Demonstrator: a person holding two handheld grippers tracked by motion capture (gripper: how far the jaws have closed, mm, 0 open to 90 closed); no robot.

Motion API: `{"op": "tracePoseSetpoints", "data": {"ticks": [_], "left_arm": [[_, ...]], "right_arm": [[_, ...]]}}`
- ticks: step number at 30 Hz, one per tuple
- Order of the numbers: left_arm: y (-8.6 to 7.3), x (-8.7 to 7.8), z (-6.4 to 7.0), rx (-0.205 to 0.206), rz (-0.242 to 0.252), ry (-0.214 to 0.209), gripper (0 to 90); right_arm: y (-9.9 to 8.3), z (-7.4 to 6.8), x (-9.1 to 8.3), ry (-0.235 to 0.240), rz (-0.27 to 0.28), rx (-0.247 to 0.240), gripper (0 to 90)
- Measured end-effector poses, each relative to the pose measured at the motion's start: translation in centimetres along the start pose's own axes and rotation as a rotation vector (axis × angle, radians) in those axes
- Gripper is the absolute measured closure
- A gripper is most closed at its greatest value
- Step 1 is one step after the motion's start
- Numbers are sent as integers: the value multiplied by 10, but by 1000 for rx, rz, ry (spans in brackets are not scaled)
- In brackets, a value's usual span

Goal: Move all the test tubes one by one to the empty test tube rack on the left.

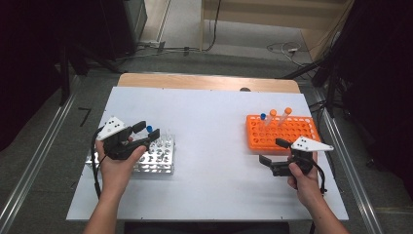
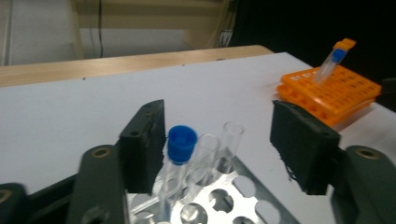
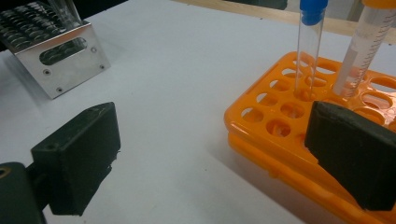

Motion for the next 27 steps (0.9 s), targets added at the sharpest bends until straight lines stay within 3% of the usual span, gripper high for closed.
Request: {"op": "tracePoseSetpoints", "data": {"ticks": [5,9,14,18,27], "left_arm": [[2,-2,11,-2,9,-40,127],[0,0,19,17,1,-91,30],[-2,2,30,36,0,-142,0],[-1,3,39,55,7,-159,0],[-5,8,46,66,-15,-166,0]], "right_arm": [[2,-1,3,3,0,7,25],[8,-2,6,-8,-8,12,31],[14,0,14,-8,-11,23,37],[19,5,21,-15,-12,50,64],[24,29,41,-150,-42,127,332]]}}
Point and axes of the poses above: each handheld gripper's, and its own axes: x roughly forward along the jaws, y roughly out of its top, z roughly to its right, the point moved 5 cm from there along x, roughly forward along the jaws, and after that the axes turned 4 degrees about -z, right-handed, at the moved point
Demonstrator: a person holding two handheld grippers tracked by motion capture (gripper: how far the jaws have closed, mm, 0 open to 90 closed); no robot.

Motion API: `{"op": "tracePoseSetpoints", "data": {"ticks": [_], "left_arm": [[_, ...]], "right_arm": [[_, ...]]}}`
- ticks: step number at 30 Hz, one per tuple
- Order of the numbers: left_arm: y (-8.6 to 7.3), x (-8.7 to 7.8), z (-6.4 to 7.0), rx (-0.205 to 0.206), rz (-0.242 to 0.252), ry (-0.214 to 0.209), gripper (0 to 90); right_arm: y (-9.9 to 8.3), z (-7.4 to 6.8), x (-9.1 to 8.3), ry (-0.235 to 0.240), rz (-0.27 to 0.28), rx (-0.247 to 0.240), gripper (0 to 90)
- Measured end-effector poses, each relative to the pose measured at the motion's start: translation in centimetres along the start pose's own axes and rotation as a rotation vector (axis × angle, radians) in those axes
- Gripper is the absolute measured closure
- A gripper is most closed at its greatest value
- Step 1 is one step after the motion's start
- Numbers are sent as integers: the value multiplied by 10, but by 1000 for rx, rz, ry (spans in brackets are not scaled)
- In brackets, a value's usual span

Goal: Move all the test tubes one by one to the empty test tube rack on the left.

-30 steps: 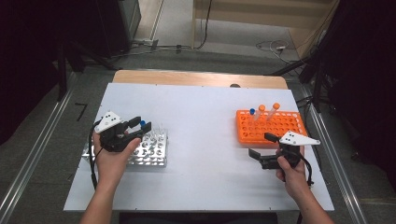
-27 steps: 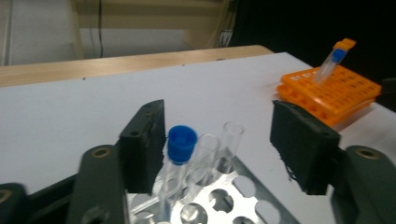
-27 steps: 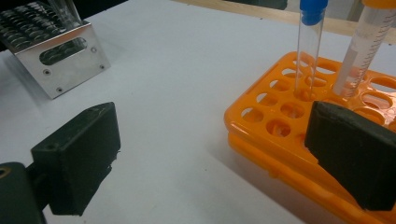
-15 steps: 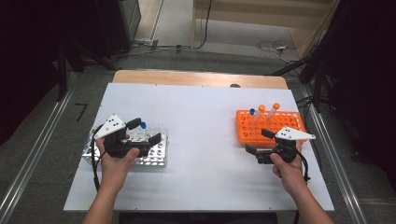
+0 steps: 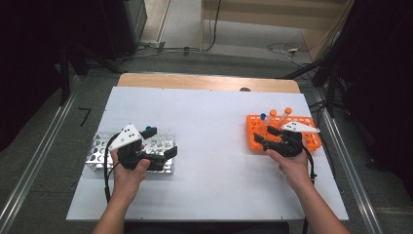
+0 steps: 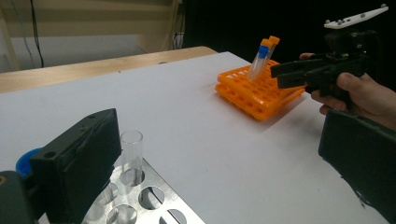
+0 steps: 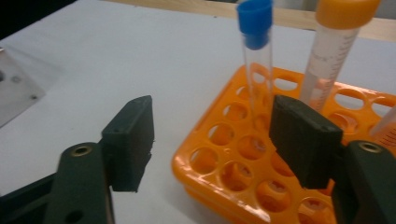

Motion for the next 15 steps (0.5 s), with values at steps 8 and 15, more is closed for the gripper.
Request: {"op": "tracePoseSetpoints", "data": {"ticks": [8,15], "left_arm": [[-1,2,0,-6,-1,-3,0],[-3,4,0,-5,-11,-1,0]], "right_arm": [[1,11,15,-47,-16,17,480],[4,16,23,-76,-17,39,547]]}}
Point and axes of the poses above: each handheld gripper's, and its own axes: x roughly forward along the jaws, y roughly out of its top, z roughly to its right, the point moved 5 cm from there along x, roughly forward along the jaws, and after that the axes turned 4 degrees about -z, right-handed, at the moved point
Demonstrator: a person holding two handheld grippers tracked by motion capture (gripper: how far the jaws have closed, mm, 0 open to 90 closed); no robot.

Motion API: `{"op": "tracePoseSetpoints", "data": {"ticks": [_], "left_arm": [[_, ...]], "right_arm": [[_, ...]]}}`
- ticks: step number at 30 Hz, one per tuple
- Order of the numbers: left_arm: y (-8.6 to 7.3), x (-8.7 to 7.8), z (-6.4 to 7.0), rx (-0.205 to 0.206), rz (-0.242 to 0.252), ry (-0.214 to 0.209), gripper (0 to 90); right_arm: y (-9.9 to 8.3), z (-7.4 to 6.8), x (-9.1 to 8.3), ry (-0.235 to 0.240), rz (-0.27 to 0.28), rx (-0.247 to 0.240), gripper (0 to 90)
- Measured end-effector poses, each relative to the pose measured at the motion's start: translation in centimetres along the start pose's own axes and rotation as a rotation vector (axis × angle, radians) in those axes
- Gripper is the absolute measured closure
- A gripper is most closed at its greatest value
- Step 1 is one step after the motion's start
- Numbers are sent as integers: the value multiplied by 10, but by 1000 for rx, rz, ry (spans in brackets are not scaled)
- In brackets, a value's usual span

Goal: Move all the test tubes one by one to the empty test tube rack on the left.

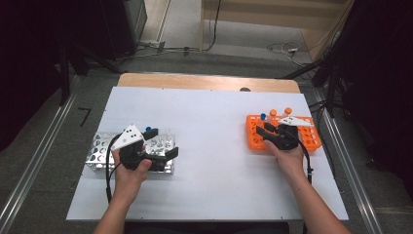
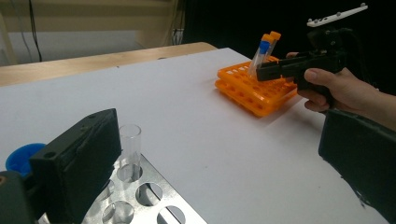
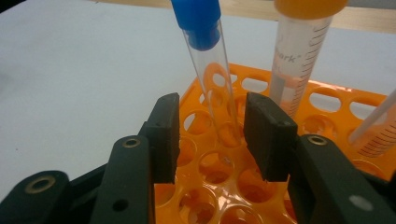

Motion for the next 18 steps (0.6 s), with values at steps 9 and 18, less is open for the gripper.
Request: {"op": "tracePoseSetpoints", "data": {"ticks": [9,18], "left_arm": [[-1,2,1,-2,-5,-3,0],[-1,3,3,2,-7,-7,0]], "right_arm": [[-2,-1,11,-92,9,-12,659],[-1,0,10,-125,40,-21,747]]}}
Point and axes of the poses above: each handheld gripper's, and its own axes: x roughly forward along the jaws, y roughly out of its top, z roughly to its right, the point moved 5 cm from there along x, roughly forward along the jaws, and after that the axes turned 4 degrees about -z, right-handed, at the moved point
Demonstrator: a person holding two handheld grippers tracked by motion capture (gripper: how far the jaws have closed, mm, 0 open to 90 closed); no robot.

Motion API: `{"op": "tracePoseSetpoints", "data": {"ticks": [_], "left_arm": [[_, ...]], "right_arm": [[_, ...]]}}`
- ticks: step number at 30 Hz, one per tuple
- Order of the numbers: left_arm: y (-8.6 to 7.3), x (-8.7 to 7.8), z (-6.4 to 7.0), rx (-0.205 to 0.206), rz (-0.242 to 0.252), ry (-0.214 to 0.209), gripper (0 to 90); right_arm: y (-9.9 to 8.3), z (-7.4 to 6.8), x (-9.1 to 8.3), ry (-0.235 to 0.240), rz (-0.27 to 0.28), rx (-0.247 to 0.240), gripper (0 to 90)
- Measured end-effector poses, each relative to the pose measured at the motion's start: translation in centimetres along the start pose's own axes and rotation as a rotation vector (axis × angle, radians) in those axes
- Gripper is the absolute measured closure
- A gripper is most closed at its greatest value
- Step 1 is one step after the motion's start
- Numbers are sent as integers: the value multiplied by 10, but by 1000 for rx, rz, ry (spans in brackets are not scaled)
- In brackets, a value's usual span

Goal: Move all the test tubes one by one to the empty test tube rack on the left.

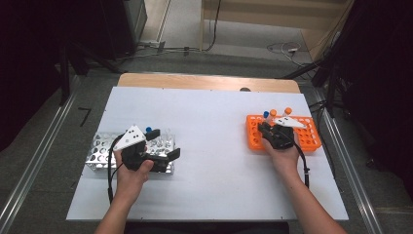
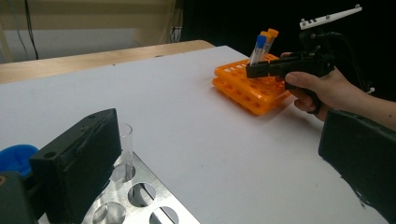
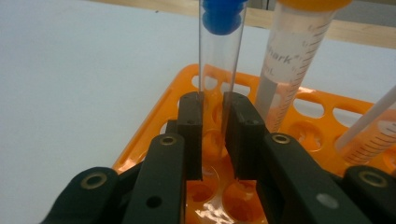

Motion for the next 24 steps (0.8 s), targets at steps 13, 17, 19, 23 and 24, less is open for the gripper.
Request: {"op": "tracePoseSetpoints", "data": {"ticks": [13,17,19,23,24], "left_arm": [[2,2,7,8,6,-16,0],[3,4,9,9,6,-24,0],[3,5,11,11,5,-27,0],[3,6,14,17,2,-35,0],[3,8,16,21,1,-40,0]], "right_arm": [[16,-9,-42,56,148,-31,749],[13,-16,-52,99,158,-38,749],[11,-20,-56,115,156,-43,749],[8,-29,-62,145,143,-52,749],[6,-34,-67,168,140,-67,749]]}}
Point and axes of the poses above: each handheld gripper's, and its own axes: x roughly forward along the jaws, y roughly out of its top, z roughly to its right, the point moved 5 cm from there along x, roughly forward along the jaws, and after that the axes turned 4 degrees about -z, right-handed, at the moved point
